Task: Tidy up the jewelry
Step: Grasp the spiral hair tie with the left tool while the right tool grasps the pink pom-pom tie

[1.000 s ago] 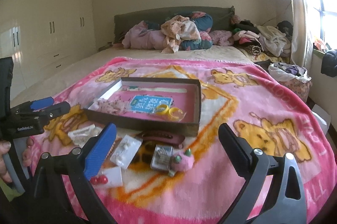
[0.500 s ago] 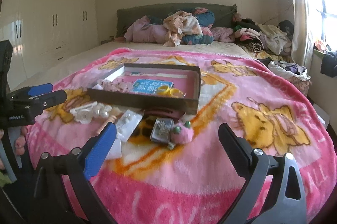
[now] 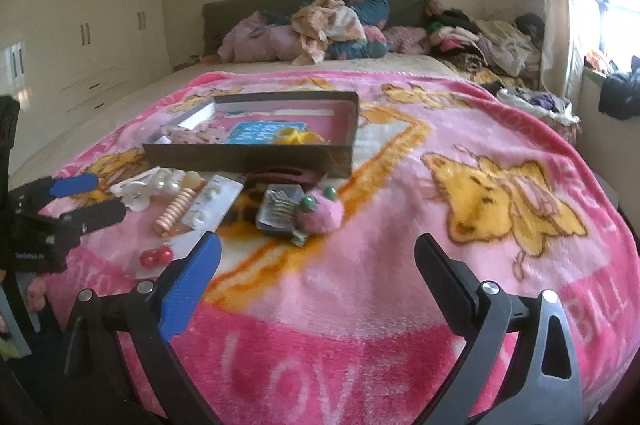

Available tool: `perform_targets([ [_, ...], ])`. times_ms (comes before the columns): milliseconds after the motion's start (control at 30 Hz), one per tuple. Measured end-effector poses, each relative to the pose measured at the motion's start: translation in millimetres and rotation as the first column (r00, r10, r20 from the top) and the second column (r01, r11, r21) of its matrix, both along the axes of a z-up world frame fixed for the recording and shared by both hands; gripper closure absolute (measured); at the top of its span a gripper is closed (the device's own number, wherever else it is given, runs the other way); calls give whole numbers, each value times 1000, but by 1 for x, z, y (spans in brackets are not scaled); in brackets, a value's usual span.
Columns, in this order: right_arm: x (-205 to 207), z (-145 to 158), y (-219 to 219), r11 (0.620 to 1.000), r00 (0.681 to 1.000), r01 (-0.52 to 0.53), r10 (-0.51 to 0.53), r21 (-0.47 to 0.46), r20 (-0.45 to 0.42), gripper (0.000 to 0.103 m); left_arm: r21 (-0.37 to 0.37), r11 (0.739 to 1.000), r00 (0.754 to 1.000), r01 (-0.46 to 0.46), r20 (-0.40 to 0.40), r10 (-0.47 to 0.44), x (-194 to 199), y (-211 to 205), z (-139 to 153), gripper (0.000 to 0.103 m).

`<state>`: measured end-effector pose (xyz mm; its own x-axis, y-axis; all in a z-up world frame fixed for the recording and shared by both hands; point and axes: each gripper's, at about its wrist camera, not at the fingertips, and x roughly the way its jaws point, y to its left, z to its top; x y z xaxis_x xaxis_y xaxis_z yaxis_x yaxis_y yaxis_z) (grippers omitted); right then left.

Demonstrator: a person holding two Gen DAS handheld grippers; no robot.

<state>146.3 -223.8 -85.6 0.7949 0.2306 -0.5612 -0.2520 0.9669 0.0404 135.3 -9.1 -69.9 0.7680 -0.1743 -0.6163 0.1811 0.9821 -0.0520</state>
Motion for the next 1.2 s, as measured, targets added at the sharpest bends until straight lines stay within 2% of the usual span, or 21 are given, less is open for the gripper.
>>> perform_targets([
  [33, 4, -2, -1, 1000, 1000, 10, -10, -2, -7, 9, -6, 1000, 1000, 3, -14, -3, 3, -1, -3, 12],
  [100, 13, -6, -4, 1000, 999, 29, -30, -4, -27, 15, -9, 1000, 999, 7, -36, -7, 10, -2, -9, 22],
  [167, 24, -9, -7, 999, 998, 37, -37, 6, -49, 17, -14, 1000, 998, 7, -66, -8, 18, -3, -15, 29],
  [300, 44, -16, -4, 1000, 996, 15, -14, 13, -85, 24, -20, 1000, 993, -5, -116, 2, 33, -2, -25, 48],
  [367, 52, -20, -1, 1000, 995, 8, -8, 3, -102, 27, -25, 1000, 990, -8, -138, 4, 39, -2, -30, 53],
  [433, 62, -26, 2, 1000, 992, -1, 0, -6, -127, 28, -22, 1000, 988, -11, -154, 7, 44, -2, -34, 55],
  [500, 68, -31, 6, 1000, 990, -13, 12, -12, -143, 35, -22, 1000, 987, -11, -162, 7, 47, -3, -36, 57],
  [600, 76, -34, 6, 1000, 990, -18, 18, -3, -143, 36, -21, 1000, 986, -9, -164, 6, 50, -5, -36, 60],
  [733, 91, -38, 3, 999, 984, -17, 26, 50, -176, 39, -23, 1000, 985, -13, -175, 9, 55, -6, -39, 63],
  [800, 97, -40, 2, 996, 981, -26, 43, 88, -191, 52, -20, 1000, 984, -11, -176, 7, 55, -7, -39, 72],
  [833, 99, -41, 1, 994, 978, -36, 56, 103, -202, 61, -15, 1000, 984, -10, -176, 7, 55, -8, -40, 73],
  [900, 100, -42, 1, 990, 975, -56, 82, 128, -206, 73, -8, 1000, 985, -3, -174, 2, 54, -9, -40, 84],
  [967, 97, -40, 2, 991, 978, -55, 79, 123, -196, 75, -12, 1000, 985, 0, -172, -2, 53, -10, -39, 92],
  [1200, 78, -30, -11, 990, 987, -6, 28, 141, -157, 76, -17, 1000, 989, 13, -146, -16, 44, -15, -32, 92],
])
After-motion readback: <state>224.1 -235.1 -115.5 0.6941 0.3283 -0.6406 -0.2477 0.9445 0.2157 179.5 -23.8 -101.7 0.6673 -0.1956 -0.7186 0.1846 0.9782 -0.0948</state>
